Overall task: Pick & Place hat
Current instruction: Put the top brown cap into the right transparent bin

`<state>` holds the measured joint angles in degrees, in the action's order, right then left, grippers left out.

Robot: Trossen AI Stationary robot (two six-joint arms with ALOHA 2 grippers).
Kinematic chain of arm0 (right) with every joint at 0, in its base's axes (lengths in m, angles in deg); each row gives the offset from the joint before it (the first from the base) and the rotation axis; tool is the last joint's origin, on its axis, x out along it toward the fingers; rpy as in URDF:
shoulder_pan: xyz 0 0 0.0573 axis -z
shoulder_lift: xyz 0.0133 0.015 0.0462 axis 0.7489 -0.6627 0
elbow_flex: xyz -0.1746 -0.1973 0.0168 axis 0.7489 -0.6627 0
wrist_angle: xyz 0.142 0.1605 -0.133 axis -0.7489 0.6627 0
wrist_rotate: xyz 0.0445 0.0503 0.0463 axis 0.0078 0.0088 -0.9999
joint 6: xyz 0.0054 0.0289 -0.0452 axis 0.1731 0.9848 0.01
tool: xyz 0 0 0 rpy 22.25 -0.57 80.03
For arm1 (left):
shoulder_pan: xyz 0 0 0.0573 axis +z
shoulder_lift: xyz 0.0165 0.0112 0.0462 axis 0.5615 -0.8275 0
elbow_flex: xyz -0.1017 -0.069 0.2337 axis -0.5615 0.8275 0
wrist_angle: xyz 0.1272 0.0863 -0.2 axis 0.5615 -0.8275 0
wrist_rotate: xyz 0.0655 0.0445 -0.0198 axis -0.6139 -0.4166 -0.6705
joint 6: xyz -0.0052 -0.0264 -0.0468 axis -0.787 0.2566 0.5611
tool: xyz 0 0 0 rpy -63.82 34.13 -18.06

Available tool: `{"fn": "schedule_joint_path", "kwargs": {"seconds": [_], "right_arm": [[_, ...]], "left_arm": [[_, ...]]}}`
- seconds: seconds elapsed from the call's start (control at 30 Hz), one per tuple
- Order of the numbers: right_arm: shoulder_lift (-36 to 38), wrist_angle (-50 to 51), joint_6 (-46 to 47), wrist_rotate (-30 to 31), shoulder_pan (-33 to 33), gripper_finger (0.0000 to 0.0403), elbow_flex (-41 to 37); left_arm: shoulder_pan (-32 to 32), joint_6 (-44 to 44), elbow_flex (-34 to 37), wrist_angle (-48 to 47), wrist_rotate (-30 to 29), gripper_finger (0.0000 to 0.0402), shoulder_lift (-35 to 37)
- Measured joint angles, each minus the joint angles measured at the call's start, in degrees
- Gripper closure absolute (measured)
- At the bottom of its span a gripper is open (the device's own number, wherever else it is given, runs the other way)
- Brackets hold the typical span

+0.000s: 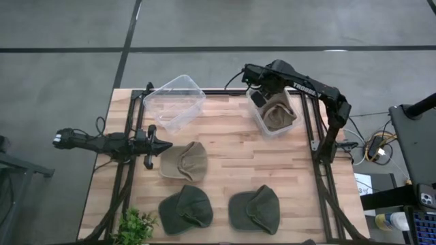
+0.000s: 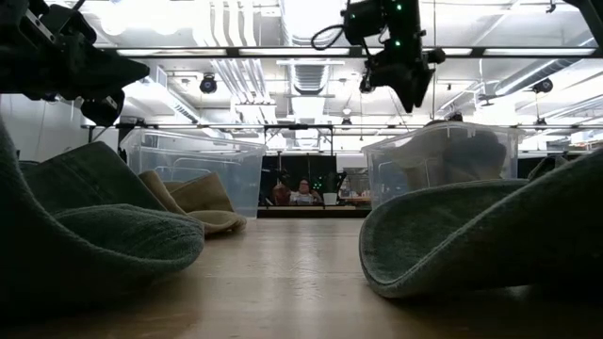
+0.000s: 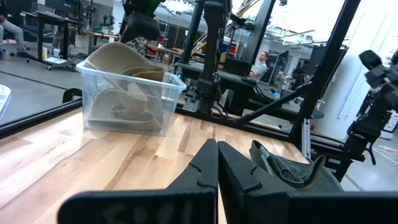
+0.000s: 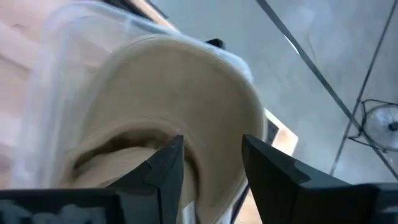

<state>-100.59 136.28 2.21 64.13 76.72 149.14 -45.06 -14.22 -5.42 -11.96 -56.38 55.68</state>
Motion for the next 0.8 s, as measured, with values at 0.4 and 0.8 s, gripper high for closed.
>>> {"fn": "schedule_joint_path", "kwargs": {"seconds": [0.4, 0.8], "right_arm": [[0.59, 0.00, -2.48, 0.50, 7.12, 0.0250, -0.97], [0.65, -0.02, -4.90, -6.35, 10.46, 0.0281, -4.23]], "left_arm": [[0.00, 0.00, 0.00, 0.01, 0.00, 0.0399, 0.00], [0.00, -0.01, 0.01, 0.02, 0.00, 0.0399, 0.00]]}}
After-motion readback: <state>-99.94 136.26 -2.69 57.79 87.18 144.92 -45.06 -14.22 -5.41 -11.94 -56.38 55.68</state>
